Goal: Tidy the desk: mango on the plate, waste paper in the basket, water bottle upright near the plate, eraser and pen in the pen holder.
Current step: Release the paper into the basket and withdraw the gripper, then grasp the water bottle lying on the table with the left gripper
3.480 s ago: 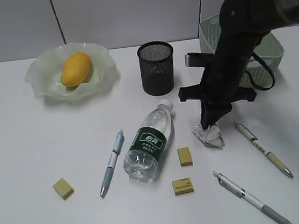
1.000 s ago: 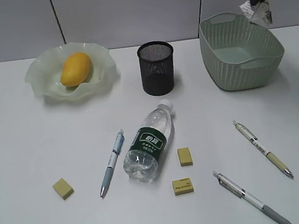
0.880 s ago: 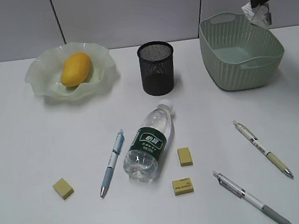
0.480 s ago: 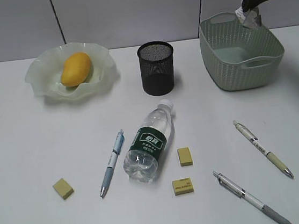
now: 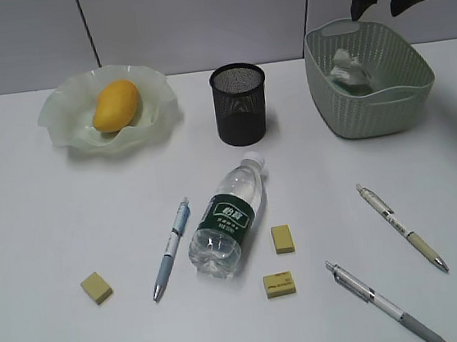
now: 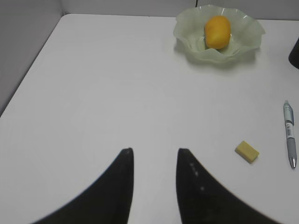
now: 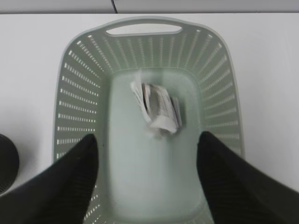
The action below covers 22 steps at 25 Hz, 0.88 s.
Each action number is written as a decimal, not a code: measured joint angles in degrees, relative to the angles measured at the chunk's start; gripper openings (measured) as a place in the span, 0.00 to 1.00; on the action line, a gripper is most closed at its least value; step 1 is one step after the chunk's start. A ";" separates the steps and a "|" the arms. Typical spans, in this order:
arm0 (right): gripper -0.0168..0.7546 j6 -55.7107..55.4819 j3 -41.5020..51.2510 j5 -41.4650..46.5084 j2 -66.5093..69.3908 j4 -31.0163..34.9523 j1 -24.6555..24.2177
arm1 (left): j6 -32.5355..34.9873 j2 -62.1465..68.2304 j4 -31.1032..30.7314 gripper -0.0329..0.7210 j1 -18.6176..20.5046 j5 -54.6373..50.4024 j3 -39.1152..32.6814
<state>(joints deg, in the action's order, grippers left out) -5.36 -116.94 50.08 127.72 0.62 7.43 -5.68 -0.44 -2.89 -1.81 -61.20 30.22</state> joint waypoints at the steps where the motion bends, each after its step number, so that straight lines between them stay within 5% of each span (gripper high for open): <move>1: 0.76 0.00 0.00 0.13 0.00 0.00 0.00 | 0.00 0.00 0.00 0.36 0.00 0.00 0.00; 5: 0.79 -0.06 -0.01 3.31 -0.21 0.00 0.00 | 0.00 0.00 0.00 0.36 0.00 0.00 0.00; 13: 0.66 2.65 -0.35 17.51 -3.74 0.06 0.00 | 0.00 0.00 0.00 0.36 0.00 0.00 0.00; 22: 0.60 3.59 3.85 19.12 -10.11 0.10 0.00 | 0.00 0.00 0.00 0.36 0.00 0.00 0.00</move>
<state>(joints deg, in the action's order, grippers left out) -1.78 -113.08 69.20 117.60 0.72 7.43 -5.68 -0.44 -2.89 -1.81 -61.20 30.22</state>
